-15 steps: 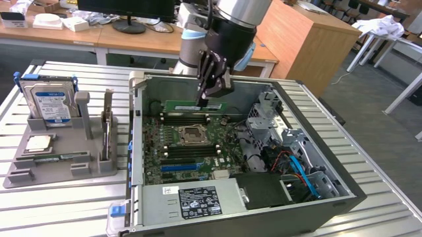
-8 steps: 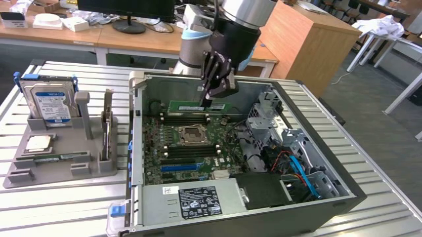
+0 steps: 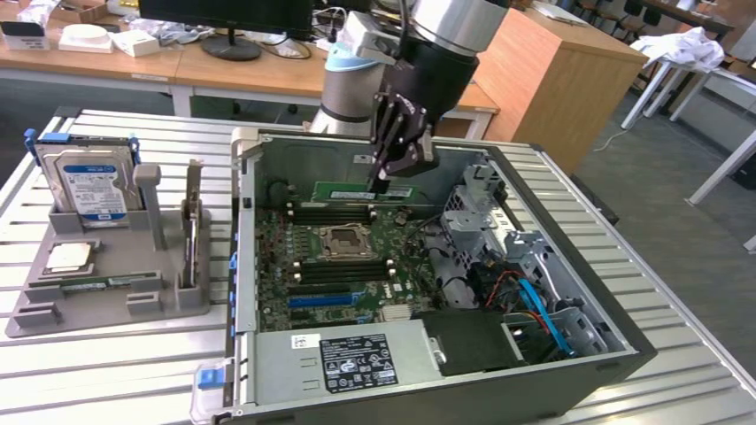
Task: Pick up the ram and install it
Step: 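Pick up the ram and move it above insertion slot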
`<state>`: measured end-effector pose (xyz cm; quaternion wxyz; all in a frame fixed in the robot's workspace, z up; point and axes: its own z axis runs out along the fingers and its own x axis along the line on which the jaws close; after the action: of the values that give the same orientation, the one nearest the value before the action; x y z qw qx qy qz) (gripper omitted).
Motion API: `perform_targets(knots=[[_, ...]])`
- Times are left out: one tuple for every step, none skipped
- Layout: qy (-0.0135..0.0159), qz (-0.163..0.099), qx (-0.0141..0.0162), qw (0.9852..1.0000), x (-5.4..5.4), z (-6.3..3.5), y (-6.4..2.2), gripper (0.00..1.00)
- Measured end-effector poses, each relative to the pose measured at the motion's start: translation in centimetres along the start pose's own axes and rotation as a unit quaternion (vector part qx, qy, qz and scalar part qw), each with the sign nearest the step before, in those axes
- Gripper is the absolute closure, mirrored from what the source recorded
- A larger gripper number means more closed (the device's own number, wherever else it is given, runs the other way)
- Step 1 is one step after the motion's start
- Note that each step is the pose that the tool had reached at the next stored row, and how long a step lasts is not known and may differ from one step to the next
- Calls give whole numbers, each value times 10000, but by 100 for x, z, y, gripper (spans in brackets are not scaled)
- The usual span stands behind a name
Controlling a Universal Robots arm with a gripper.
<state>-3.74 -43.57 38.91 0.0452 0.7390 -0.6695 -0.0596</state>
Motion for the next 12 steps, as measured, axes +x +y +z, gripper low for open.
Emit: perform_targets(knots=[[0,0,-3,10000,1,-1,-15,88],[-1,1,-6,10000,3,-1,-33,88],[-2,1,-9,10000,4,-2,-49,88],[-2,0,-13,10000,6,-2,-67,88],[-2,1,-16,10000,8,-4,-84,88],[-2,0,-20,10000,10,-5,-102,88],[-2,0,-22,10000,12,-6,-118,88],[-3,0,-25,10000,13,-7,-134,88],[-3,0,-28,10000,15,-8,-150,88],[-3,1,-31,10000,16,-9,-167,88],[-4,1,-33,10000,18,-11,-184,88],[-4,1,-37,10000,20,-12,-204,88]])
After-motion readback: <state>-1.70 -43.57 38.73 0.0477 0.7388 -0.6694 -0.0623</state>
